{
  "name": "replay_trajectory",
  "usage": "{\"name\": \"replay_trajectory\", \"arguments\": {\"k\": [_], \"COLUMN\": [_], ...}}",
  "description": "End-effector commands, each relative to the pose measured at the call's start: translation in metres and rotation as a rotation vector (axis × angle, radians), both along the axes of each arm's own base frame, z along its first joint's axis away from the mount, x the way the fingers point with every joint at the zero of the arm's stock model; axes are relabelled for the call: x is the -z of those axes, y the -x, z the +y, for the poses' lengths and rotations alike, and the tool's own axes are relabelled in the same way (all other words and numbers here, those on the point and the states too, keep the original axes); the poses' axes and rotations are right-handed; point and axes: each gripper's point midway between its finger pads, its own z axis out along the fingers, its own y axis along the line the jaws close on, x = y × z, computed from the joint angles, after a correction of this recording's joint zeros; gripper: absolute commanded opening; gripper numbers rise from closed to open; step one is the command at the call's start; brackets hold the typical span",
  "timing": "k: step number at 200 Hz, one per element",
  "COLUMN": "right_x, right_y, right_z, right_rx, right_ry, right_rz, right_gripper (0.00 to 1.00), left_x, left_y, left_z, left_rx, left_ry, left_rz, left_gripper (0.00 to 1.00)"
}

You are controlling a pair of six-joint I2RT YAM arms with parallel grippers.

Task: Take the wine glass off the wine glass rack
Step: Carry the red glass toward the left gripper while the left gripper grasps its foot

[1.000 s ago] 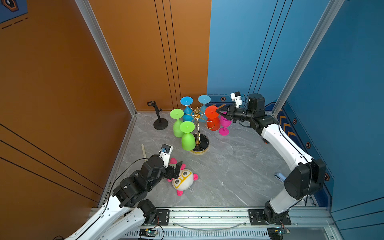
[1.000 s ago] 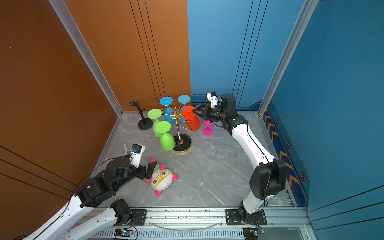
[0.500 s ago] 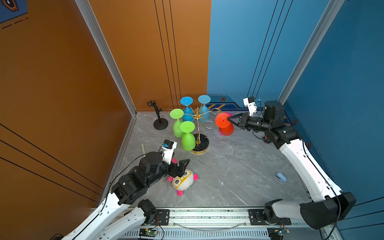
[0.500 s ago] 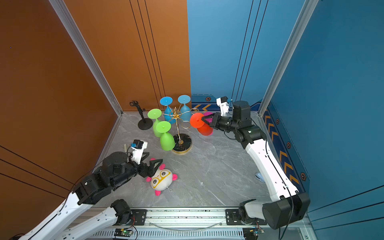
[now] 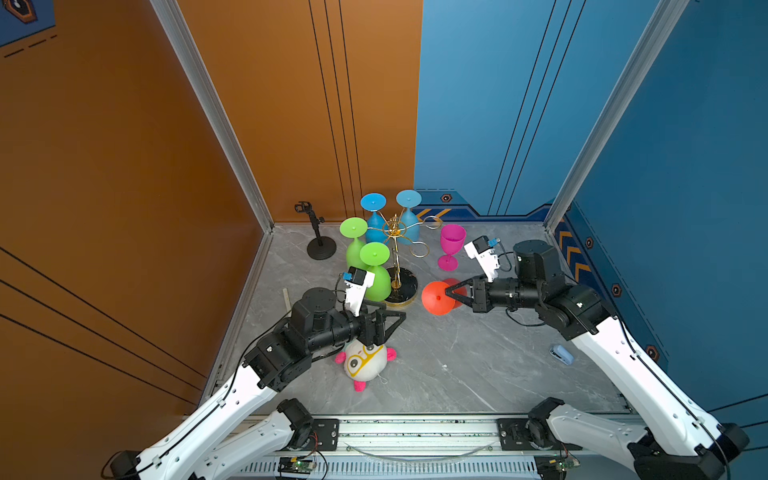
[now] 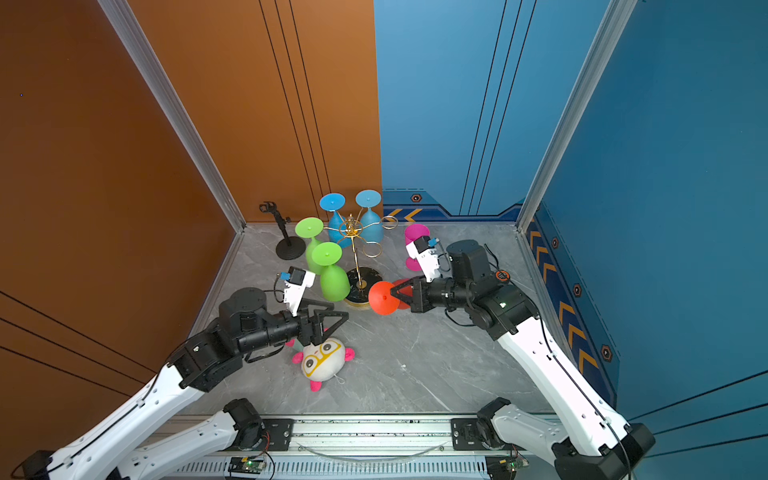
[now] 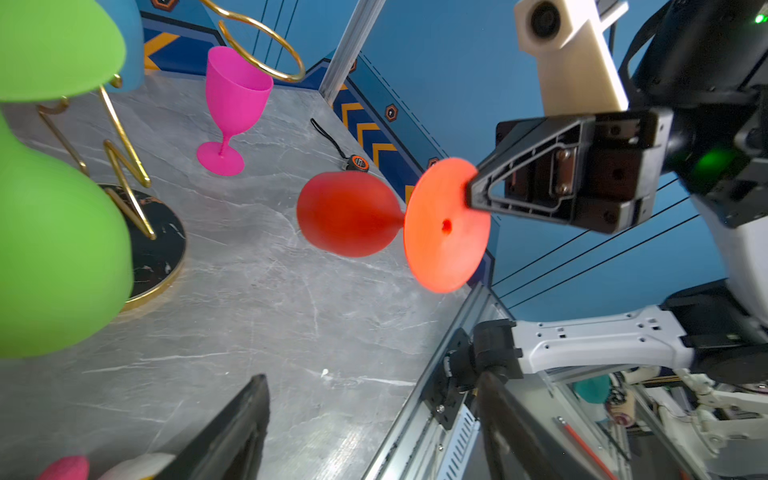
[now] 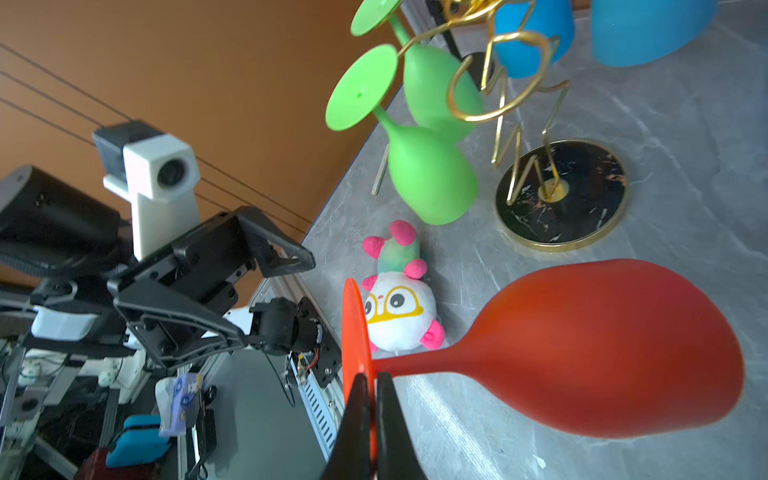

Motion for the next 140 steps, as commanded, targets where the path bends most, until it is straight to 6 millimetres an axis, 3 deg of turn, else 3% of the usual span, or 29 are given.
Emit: {"name": "replay_trajectory", "arguments": {"k": [1, 65, 104, 140], "right_x": [0.010, 0.001, -0.001, -0.002], "right_y": [0.013, 0.031, 0.030, 0.027], "right_z": [0.012, 0.046, 0.051, 0.050], "right_rx": [-0.072, -0.206, -0.216, -0.206], "right_ry": [0.052, -0.015, -0.038, -0.049], "right_rz": [-0.052, -0.084, -0.081, -0.075], "right_gripper": [0.00, 0.00, 0.00, 0.00], "left_x": [-0.014, -0.017, -0.022, -0.023], "left_y": [0.011, 0.022, 0.032, 0.036], "left_z": [-0.015, -0.019, -0.021, -0.024], "left_rx": [0.115, 0.203, 0.272, 0.312], "left_ry": [0.108, 0.167, 0.199, 0.206], "left_rz": [0.041, 0.061, 0.062, 0.066], "left_gripper": [0.75, 0.65, 0.55, 0.39]}}
